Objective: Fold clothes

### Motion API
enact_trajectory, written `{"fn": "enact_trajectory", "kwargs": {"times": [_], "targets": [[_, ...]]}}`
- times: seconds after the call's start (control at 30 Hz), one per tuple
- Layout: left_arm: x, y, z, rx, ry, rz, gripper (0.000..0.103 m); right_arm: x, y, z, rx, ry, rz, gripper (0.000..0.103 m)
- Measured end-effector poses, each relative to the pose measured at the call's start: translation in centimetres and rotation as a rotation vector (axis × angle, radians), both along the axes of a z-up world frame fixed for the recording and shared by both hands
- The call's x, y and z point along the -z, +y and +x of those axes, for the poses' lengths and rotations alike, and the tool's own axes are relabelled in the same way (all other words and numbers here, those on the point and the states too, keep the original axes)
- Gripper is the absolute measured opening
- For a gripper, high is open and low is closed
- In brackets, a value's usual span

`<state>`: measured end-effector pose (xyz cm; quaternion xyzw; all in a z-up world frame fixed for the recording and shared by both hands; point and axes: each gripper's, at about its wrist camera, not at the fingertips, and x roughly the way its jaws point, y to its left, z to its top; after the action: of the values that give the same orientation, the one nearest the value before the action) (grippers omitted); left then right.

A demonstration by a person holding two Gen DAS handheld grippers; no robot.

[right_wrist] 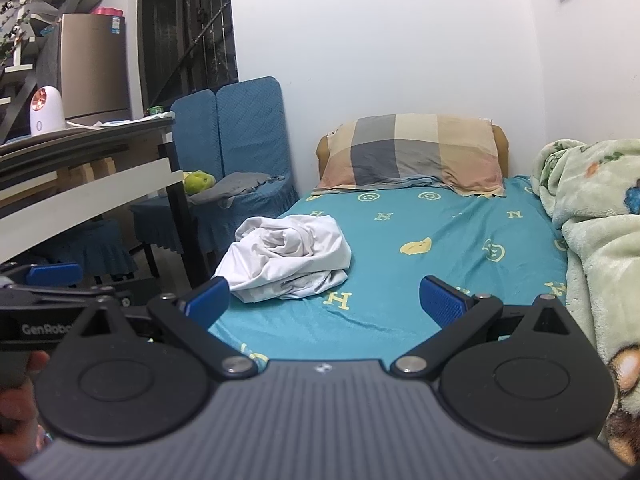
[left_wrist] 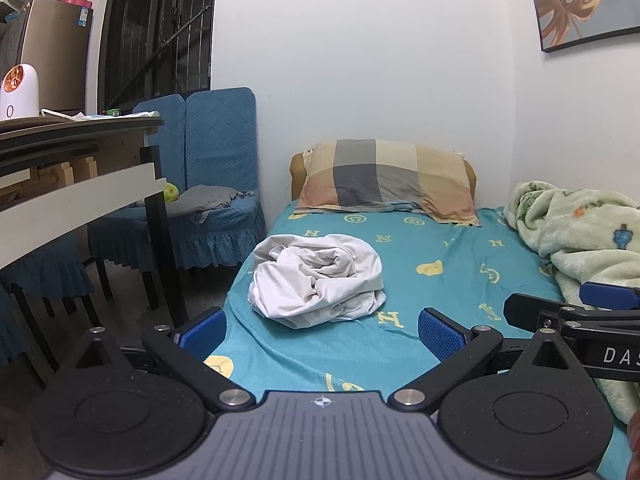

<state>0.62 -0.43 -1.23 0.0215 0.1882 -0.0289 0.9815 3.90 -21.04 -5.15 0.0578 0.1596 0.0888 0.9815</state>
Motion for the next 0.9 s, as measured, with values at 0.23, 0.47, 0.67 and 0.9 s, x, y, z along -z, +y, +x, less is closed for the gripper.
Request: {"fn": "enact_trajectory", "kwargs": {"times": [0.23, 0.47, 0.67, 0.9], "targets": [[-0.1, 0.5, 0.8, -0.017, 0.016, -0.012, 0.103, -0.1, -0.9, -0.6, 0.008, -0.054, 0.072, 0.103], [-3.8, 2.3, 4.3, -0.056, -0.013, -0.02, 0.103, -0.6, -0.2, 1.8, -0.018, -0.054, 0.109, 0.103], [-3.1, 4.7, 8.4, -0.126, -0.026, -0.035, 0.103, 0.4, 2.7, 8.9, -0.09, -0.008, 0.109, 0.1], [-0.4, 7.5, 10.5, -0.063, -0.009, -0.118, 0.103, 3.0, 7.4, 21.3, -0.095, 0.049, 0.05, 0.074]]}}
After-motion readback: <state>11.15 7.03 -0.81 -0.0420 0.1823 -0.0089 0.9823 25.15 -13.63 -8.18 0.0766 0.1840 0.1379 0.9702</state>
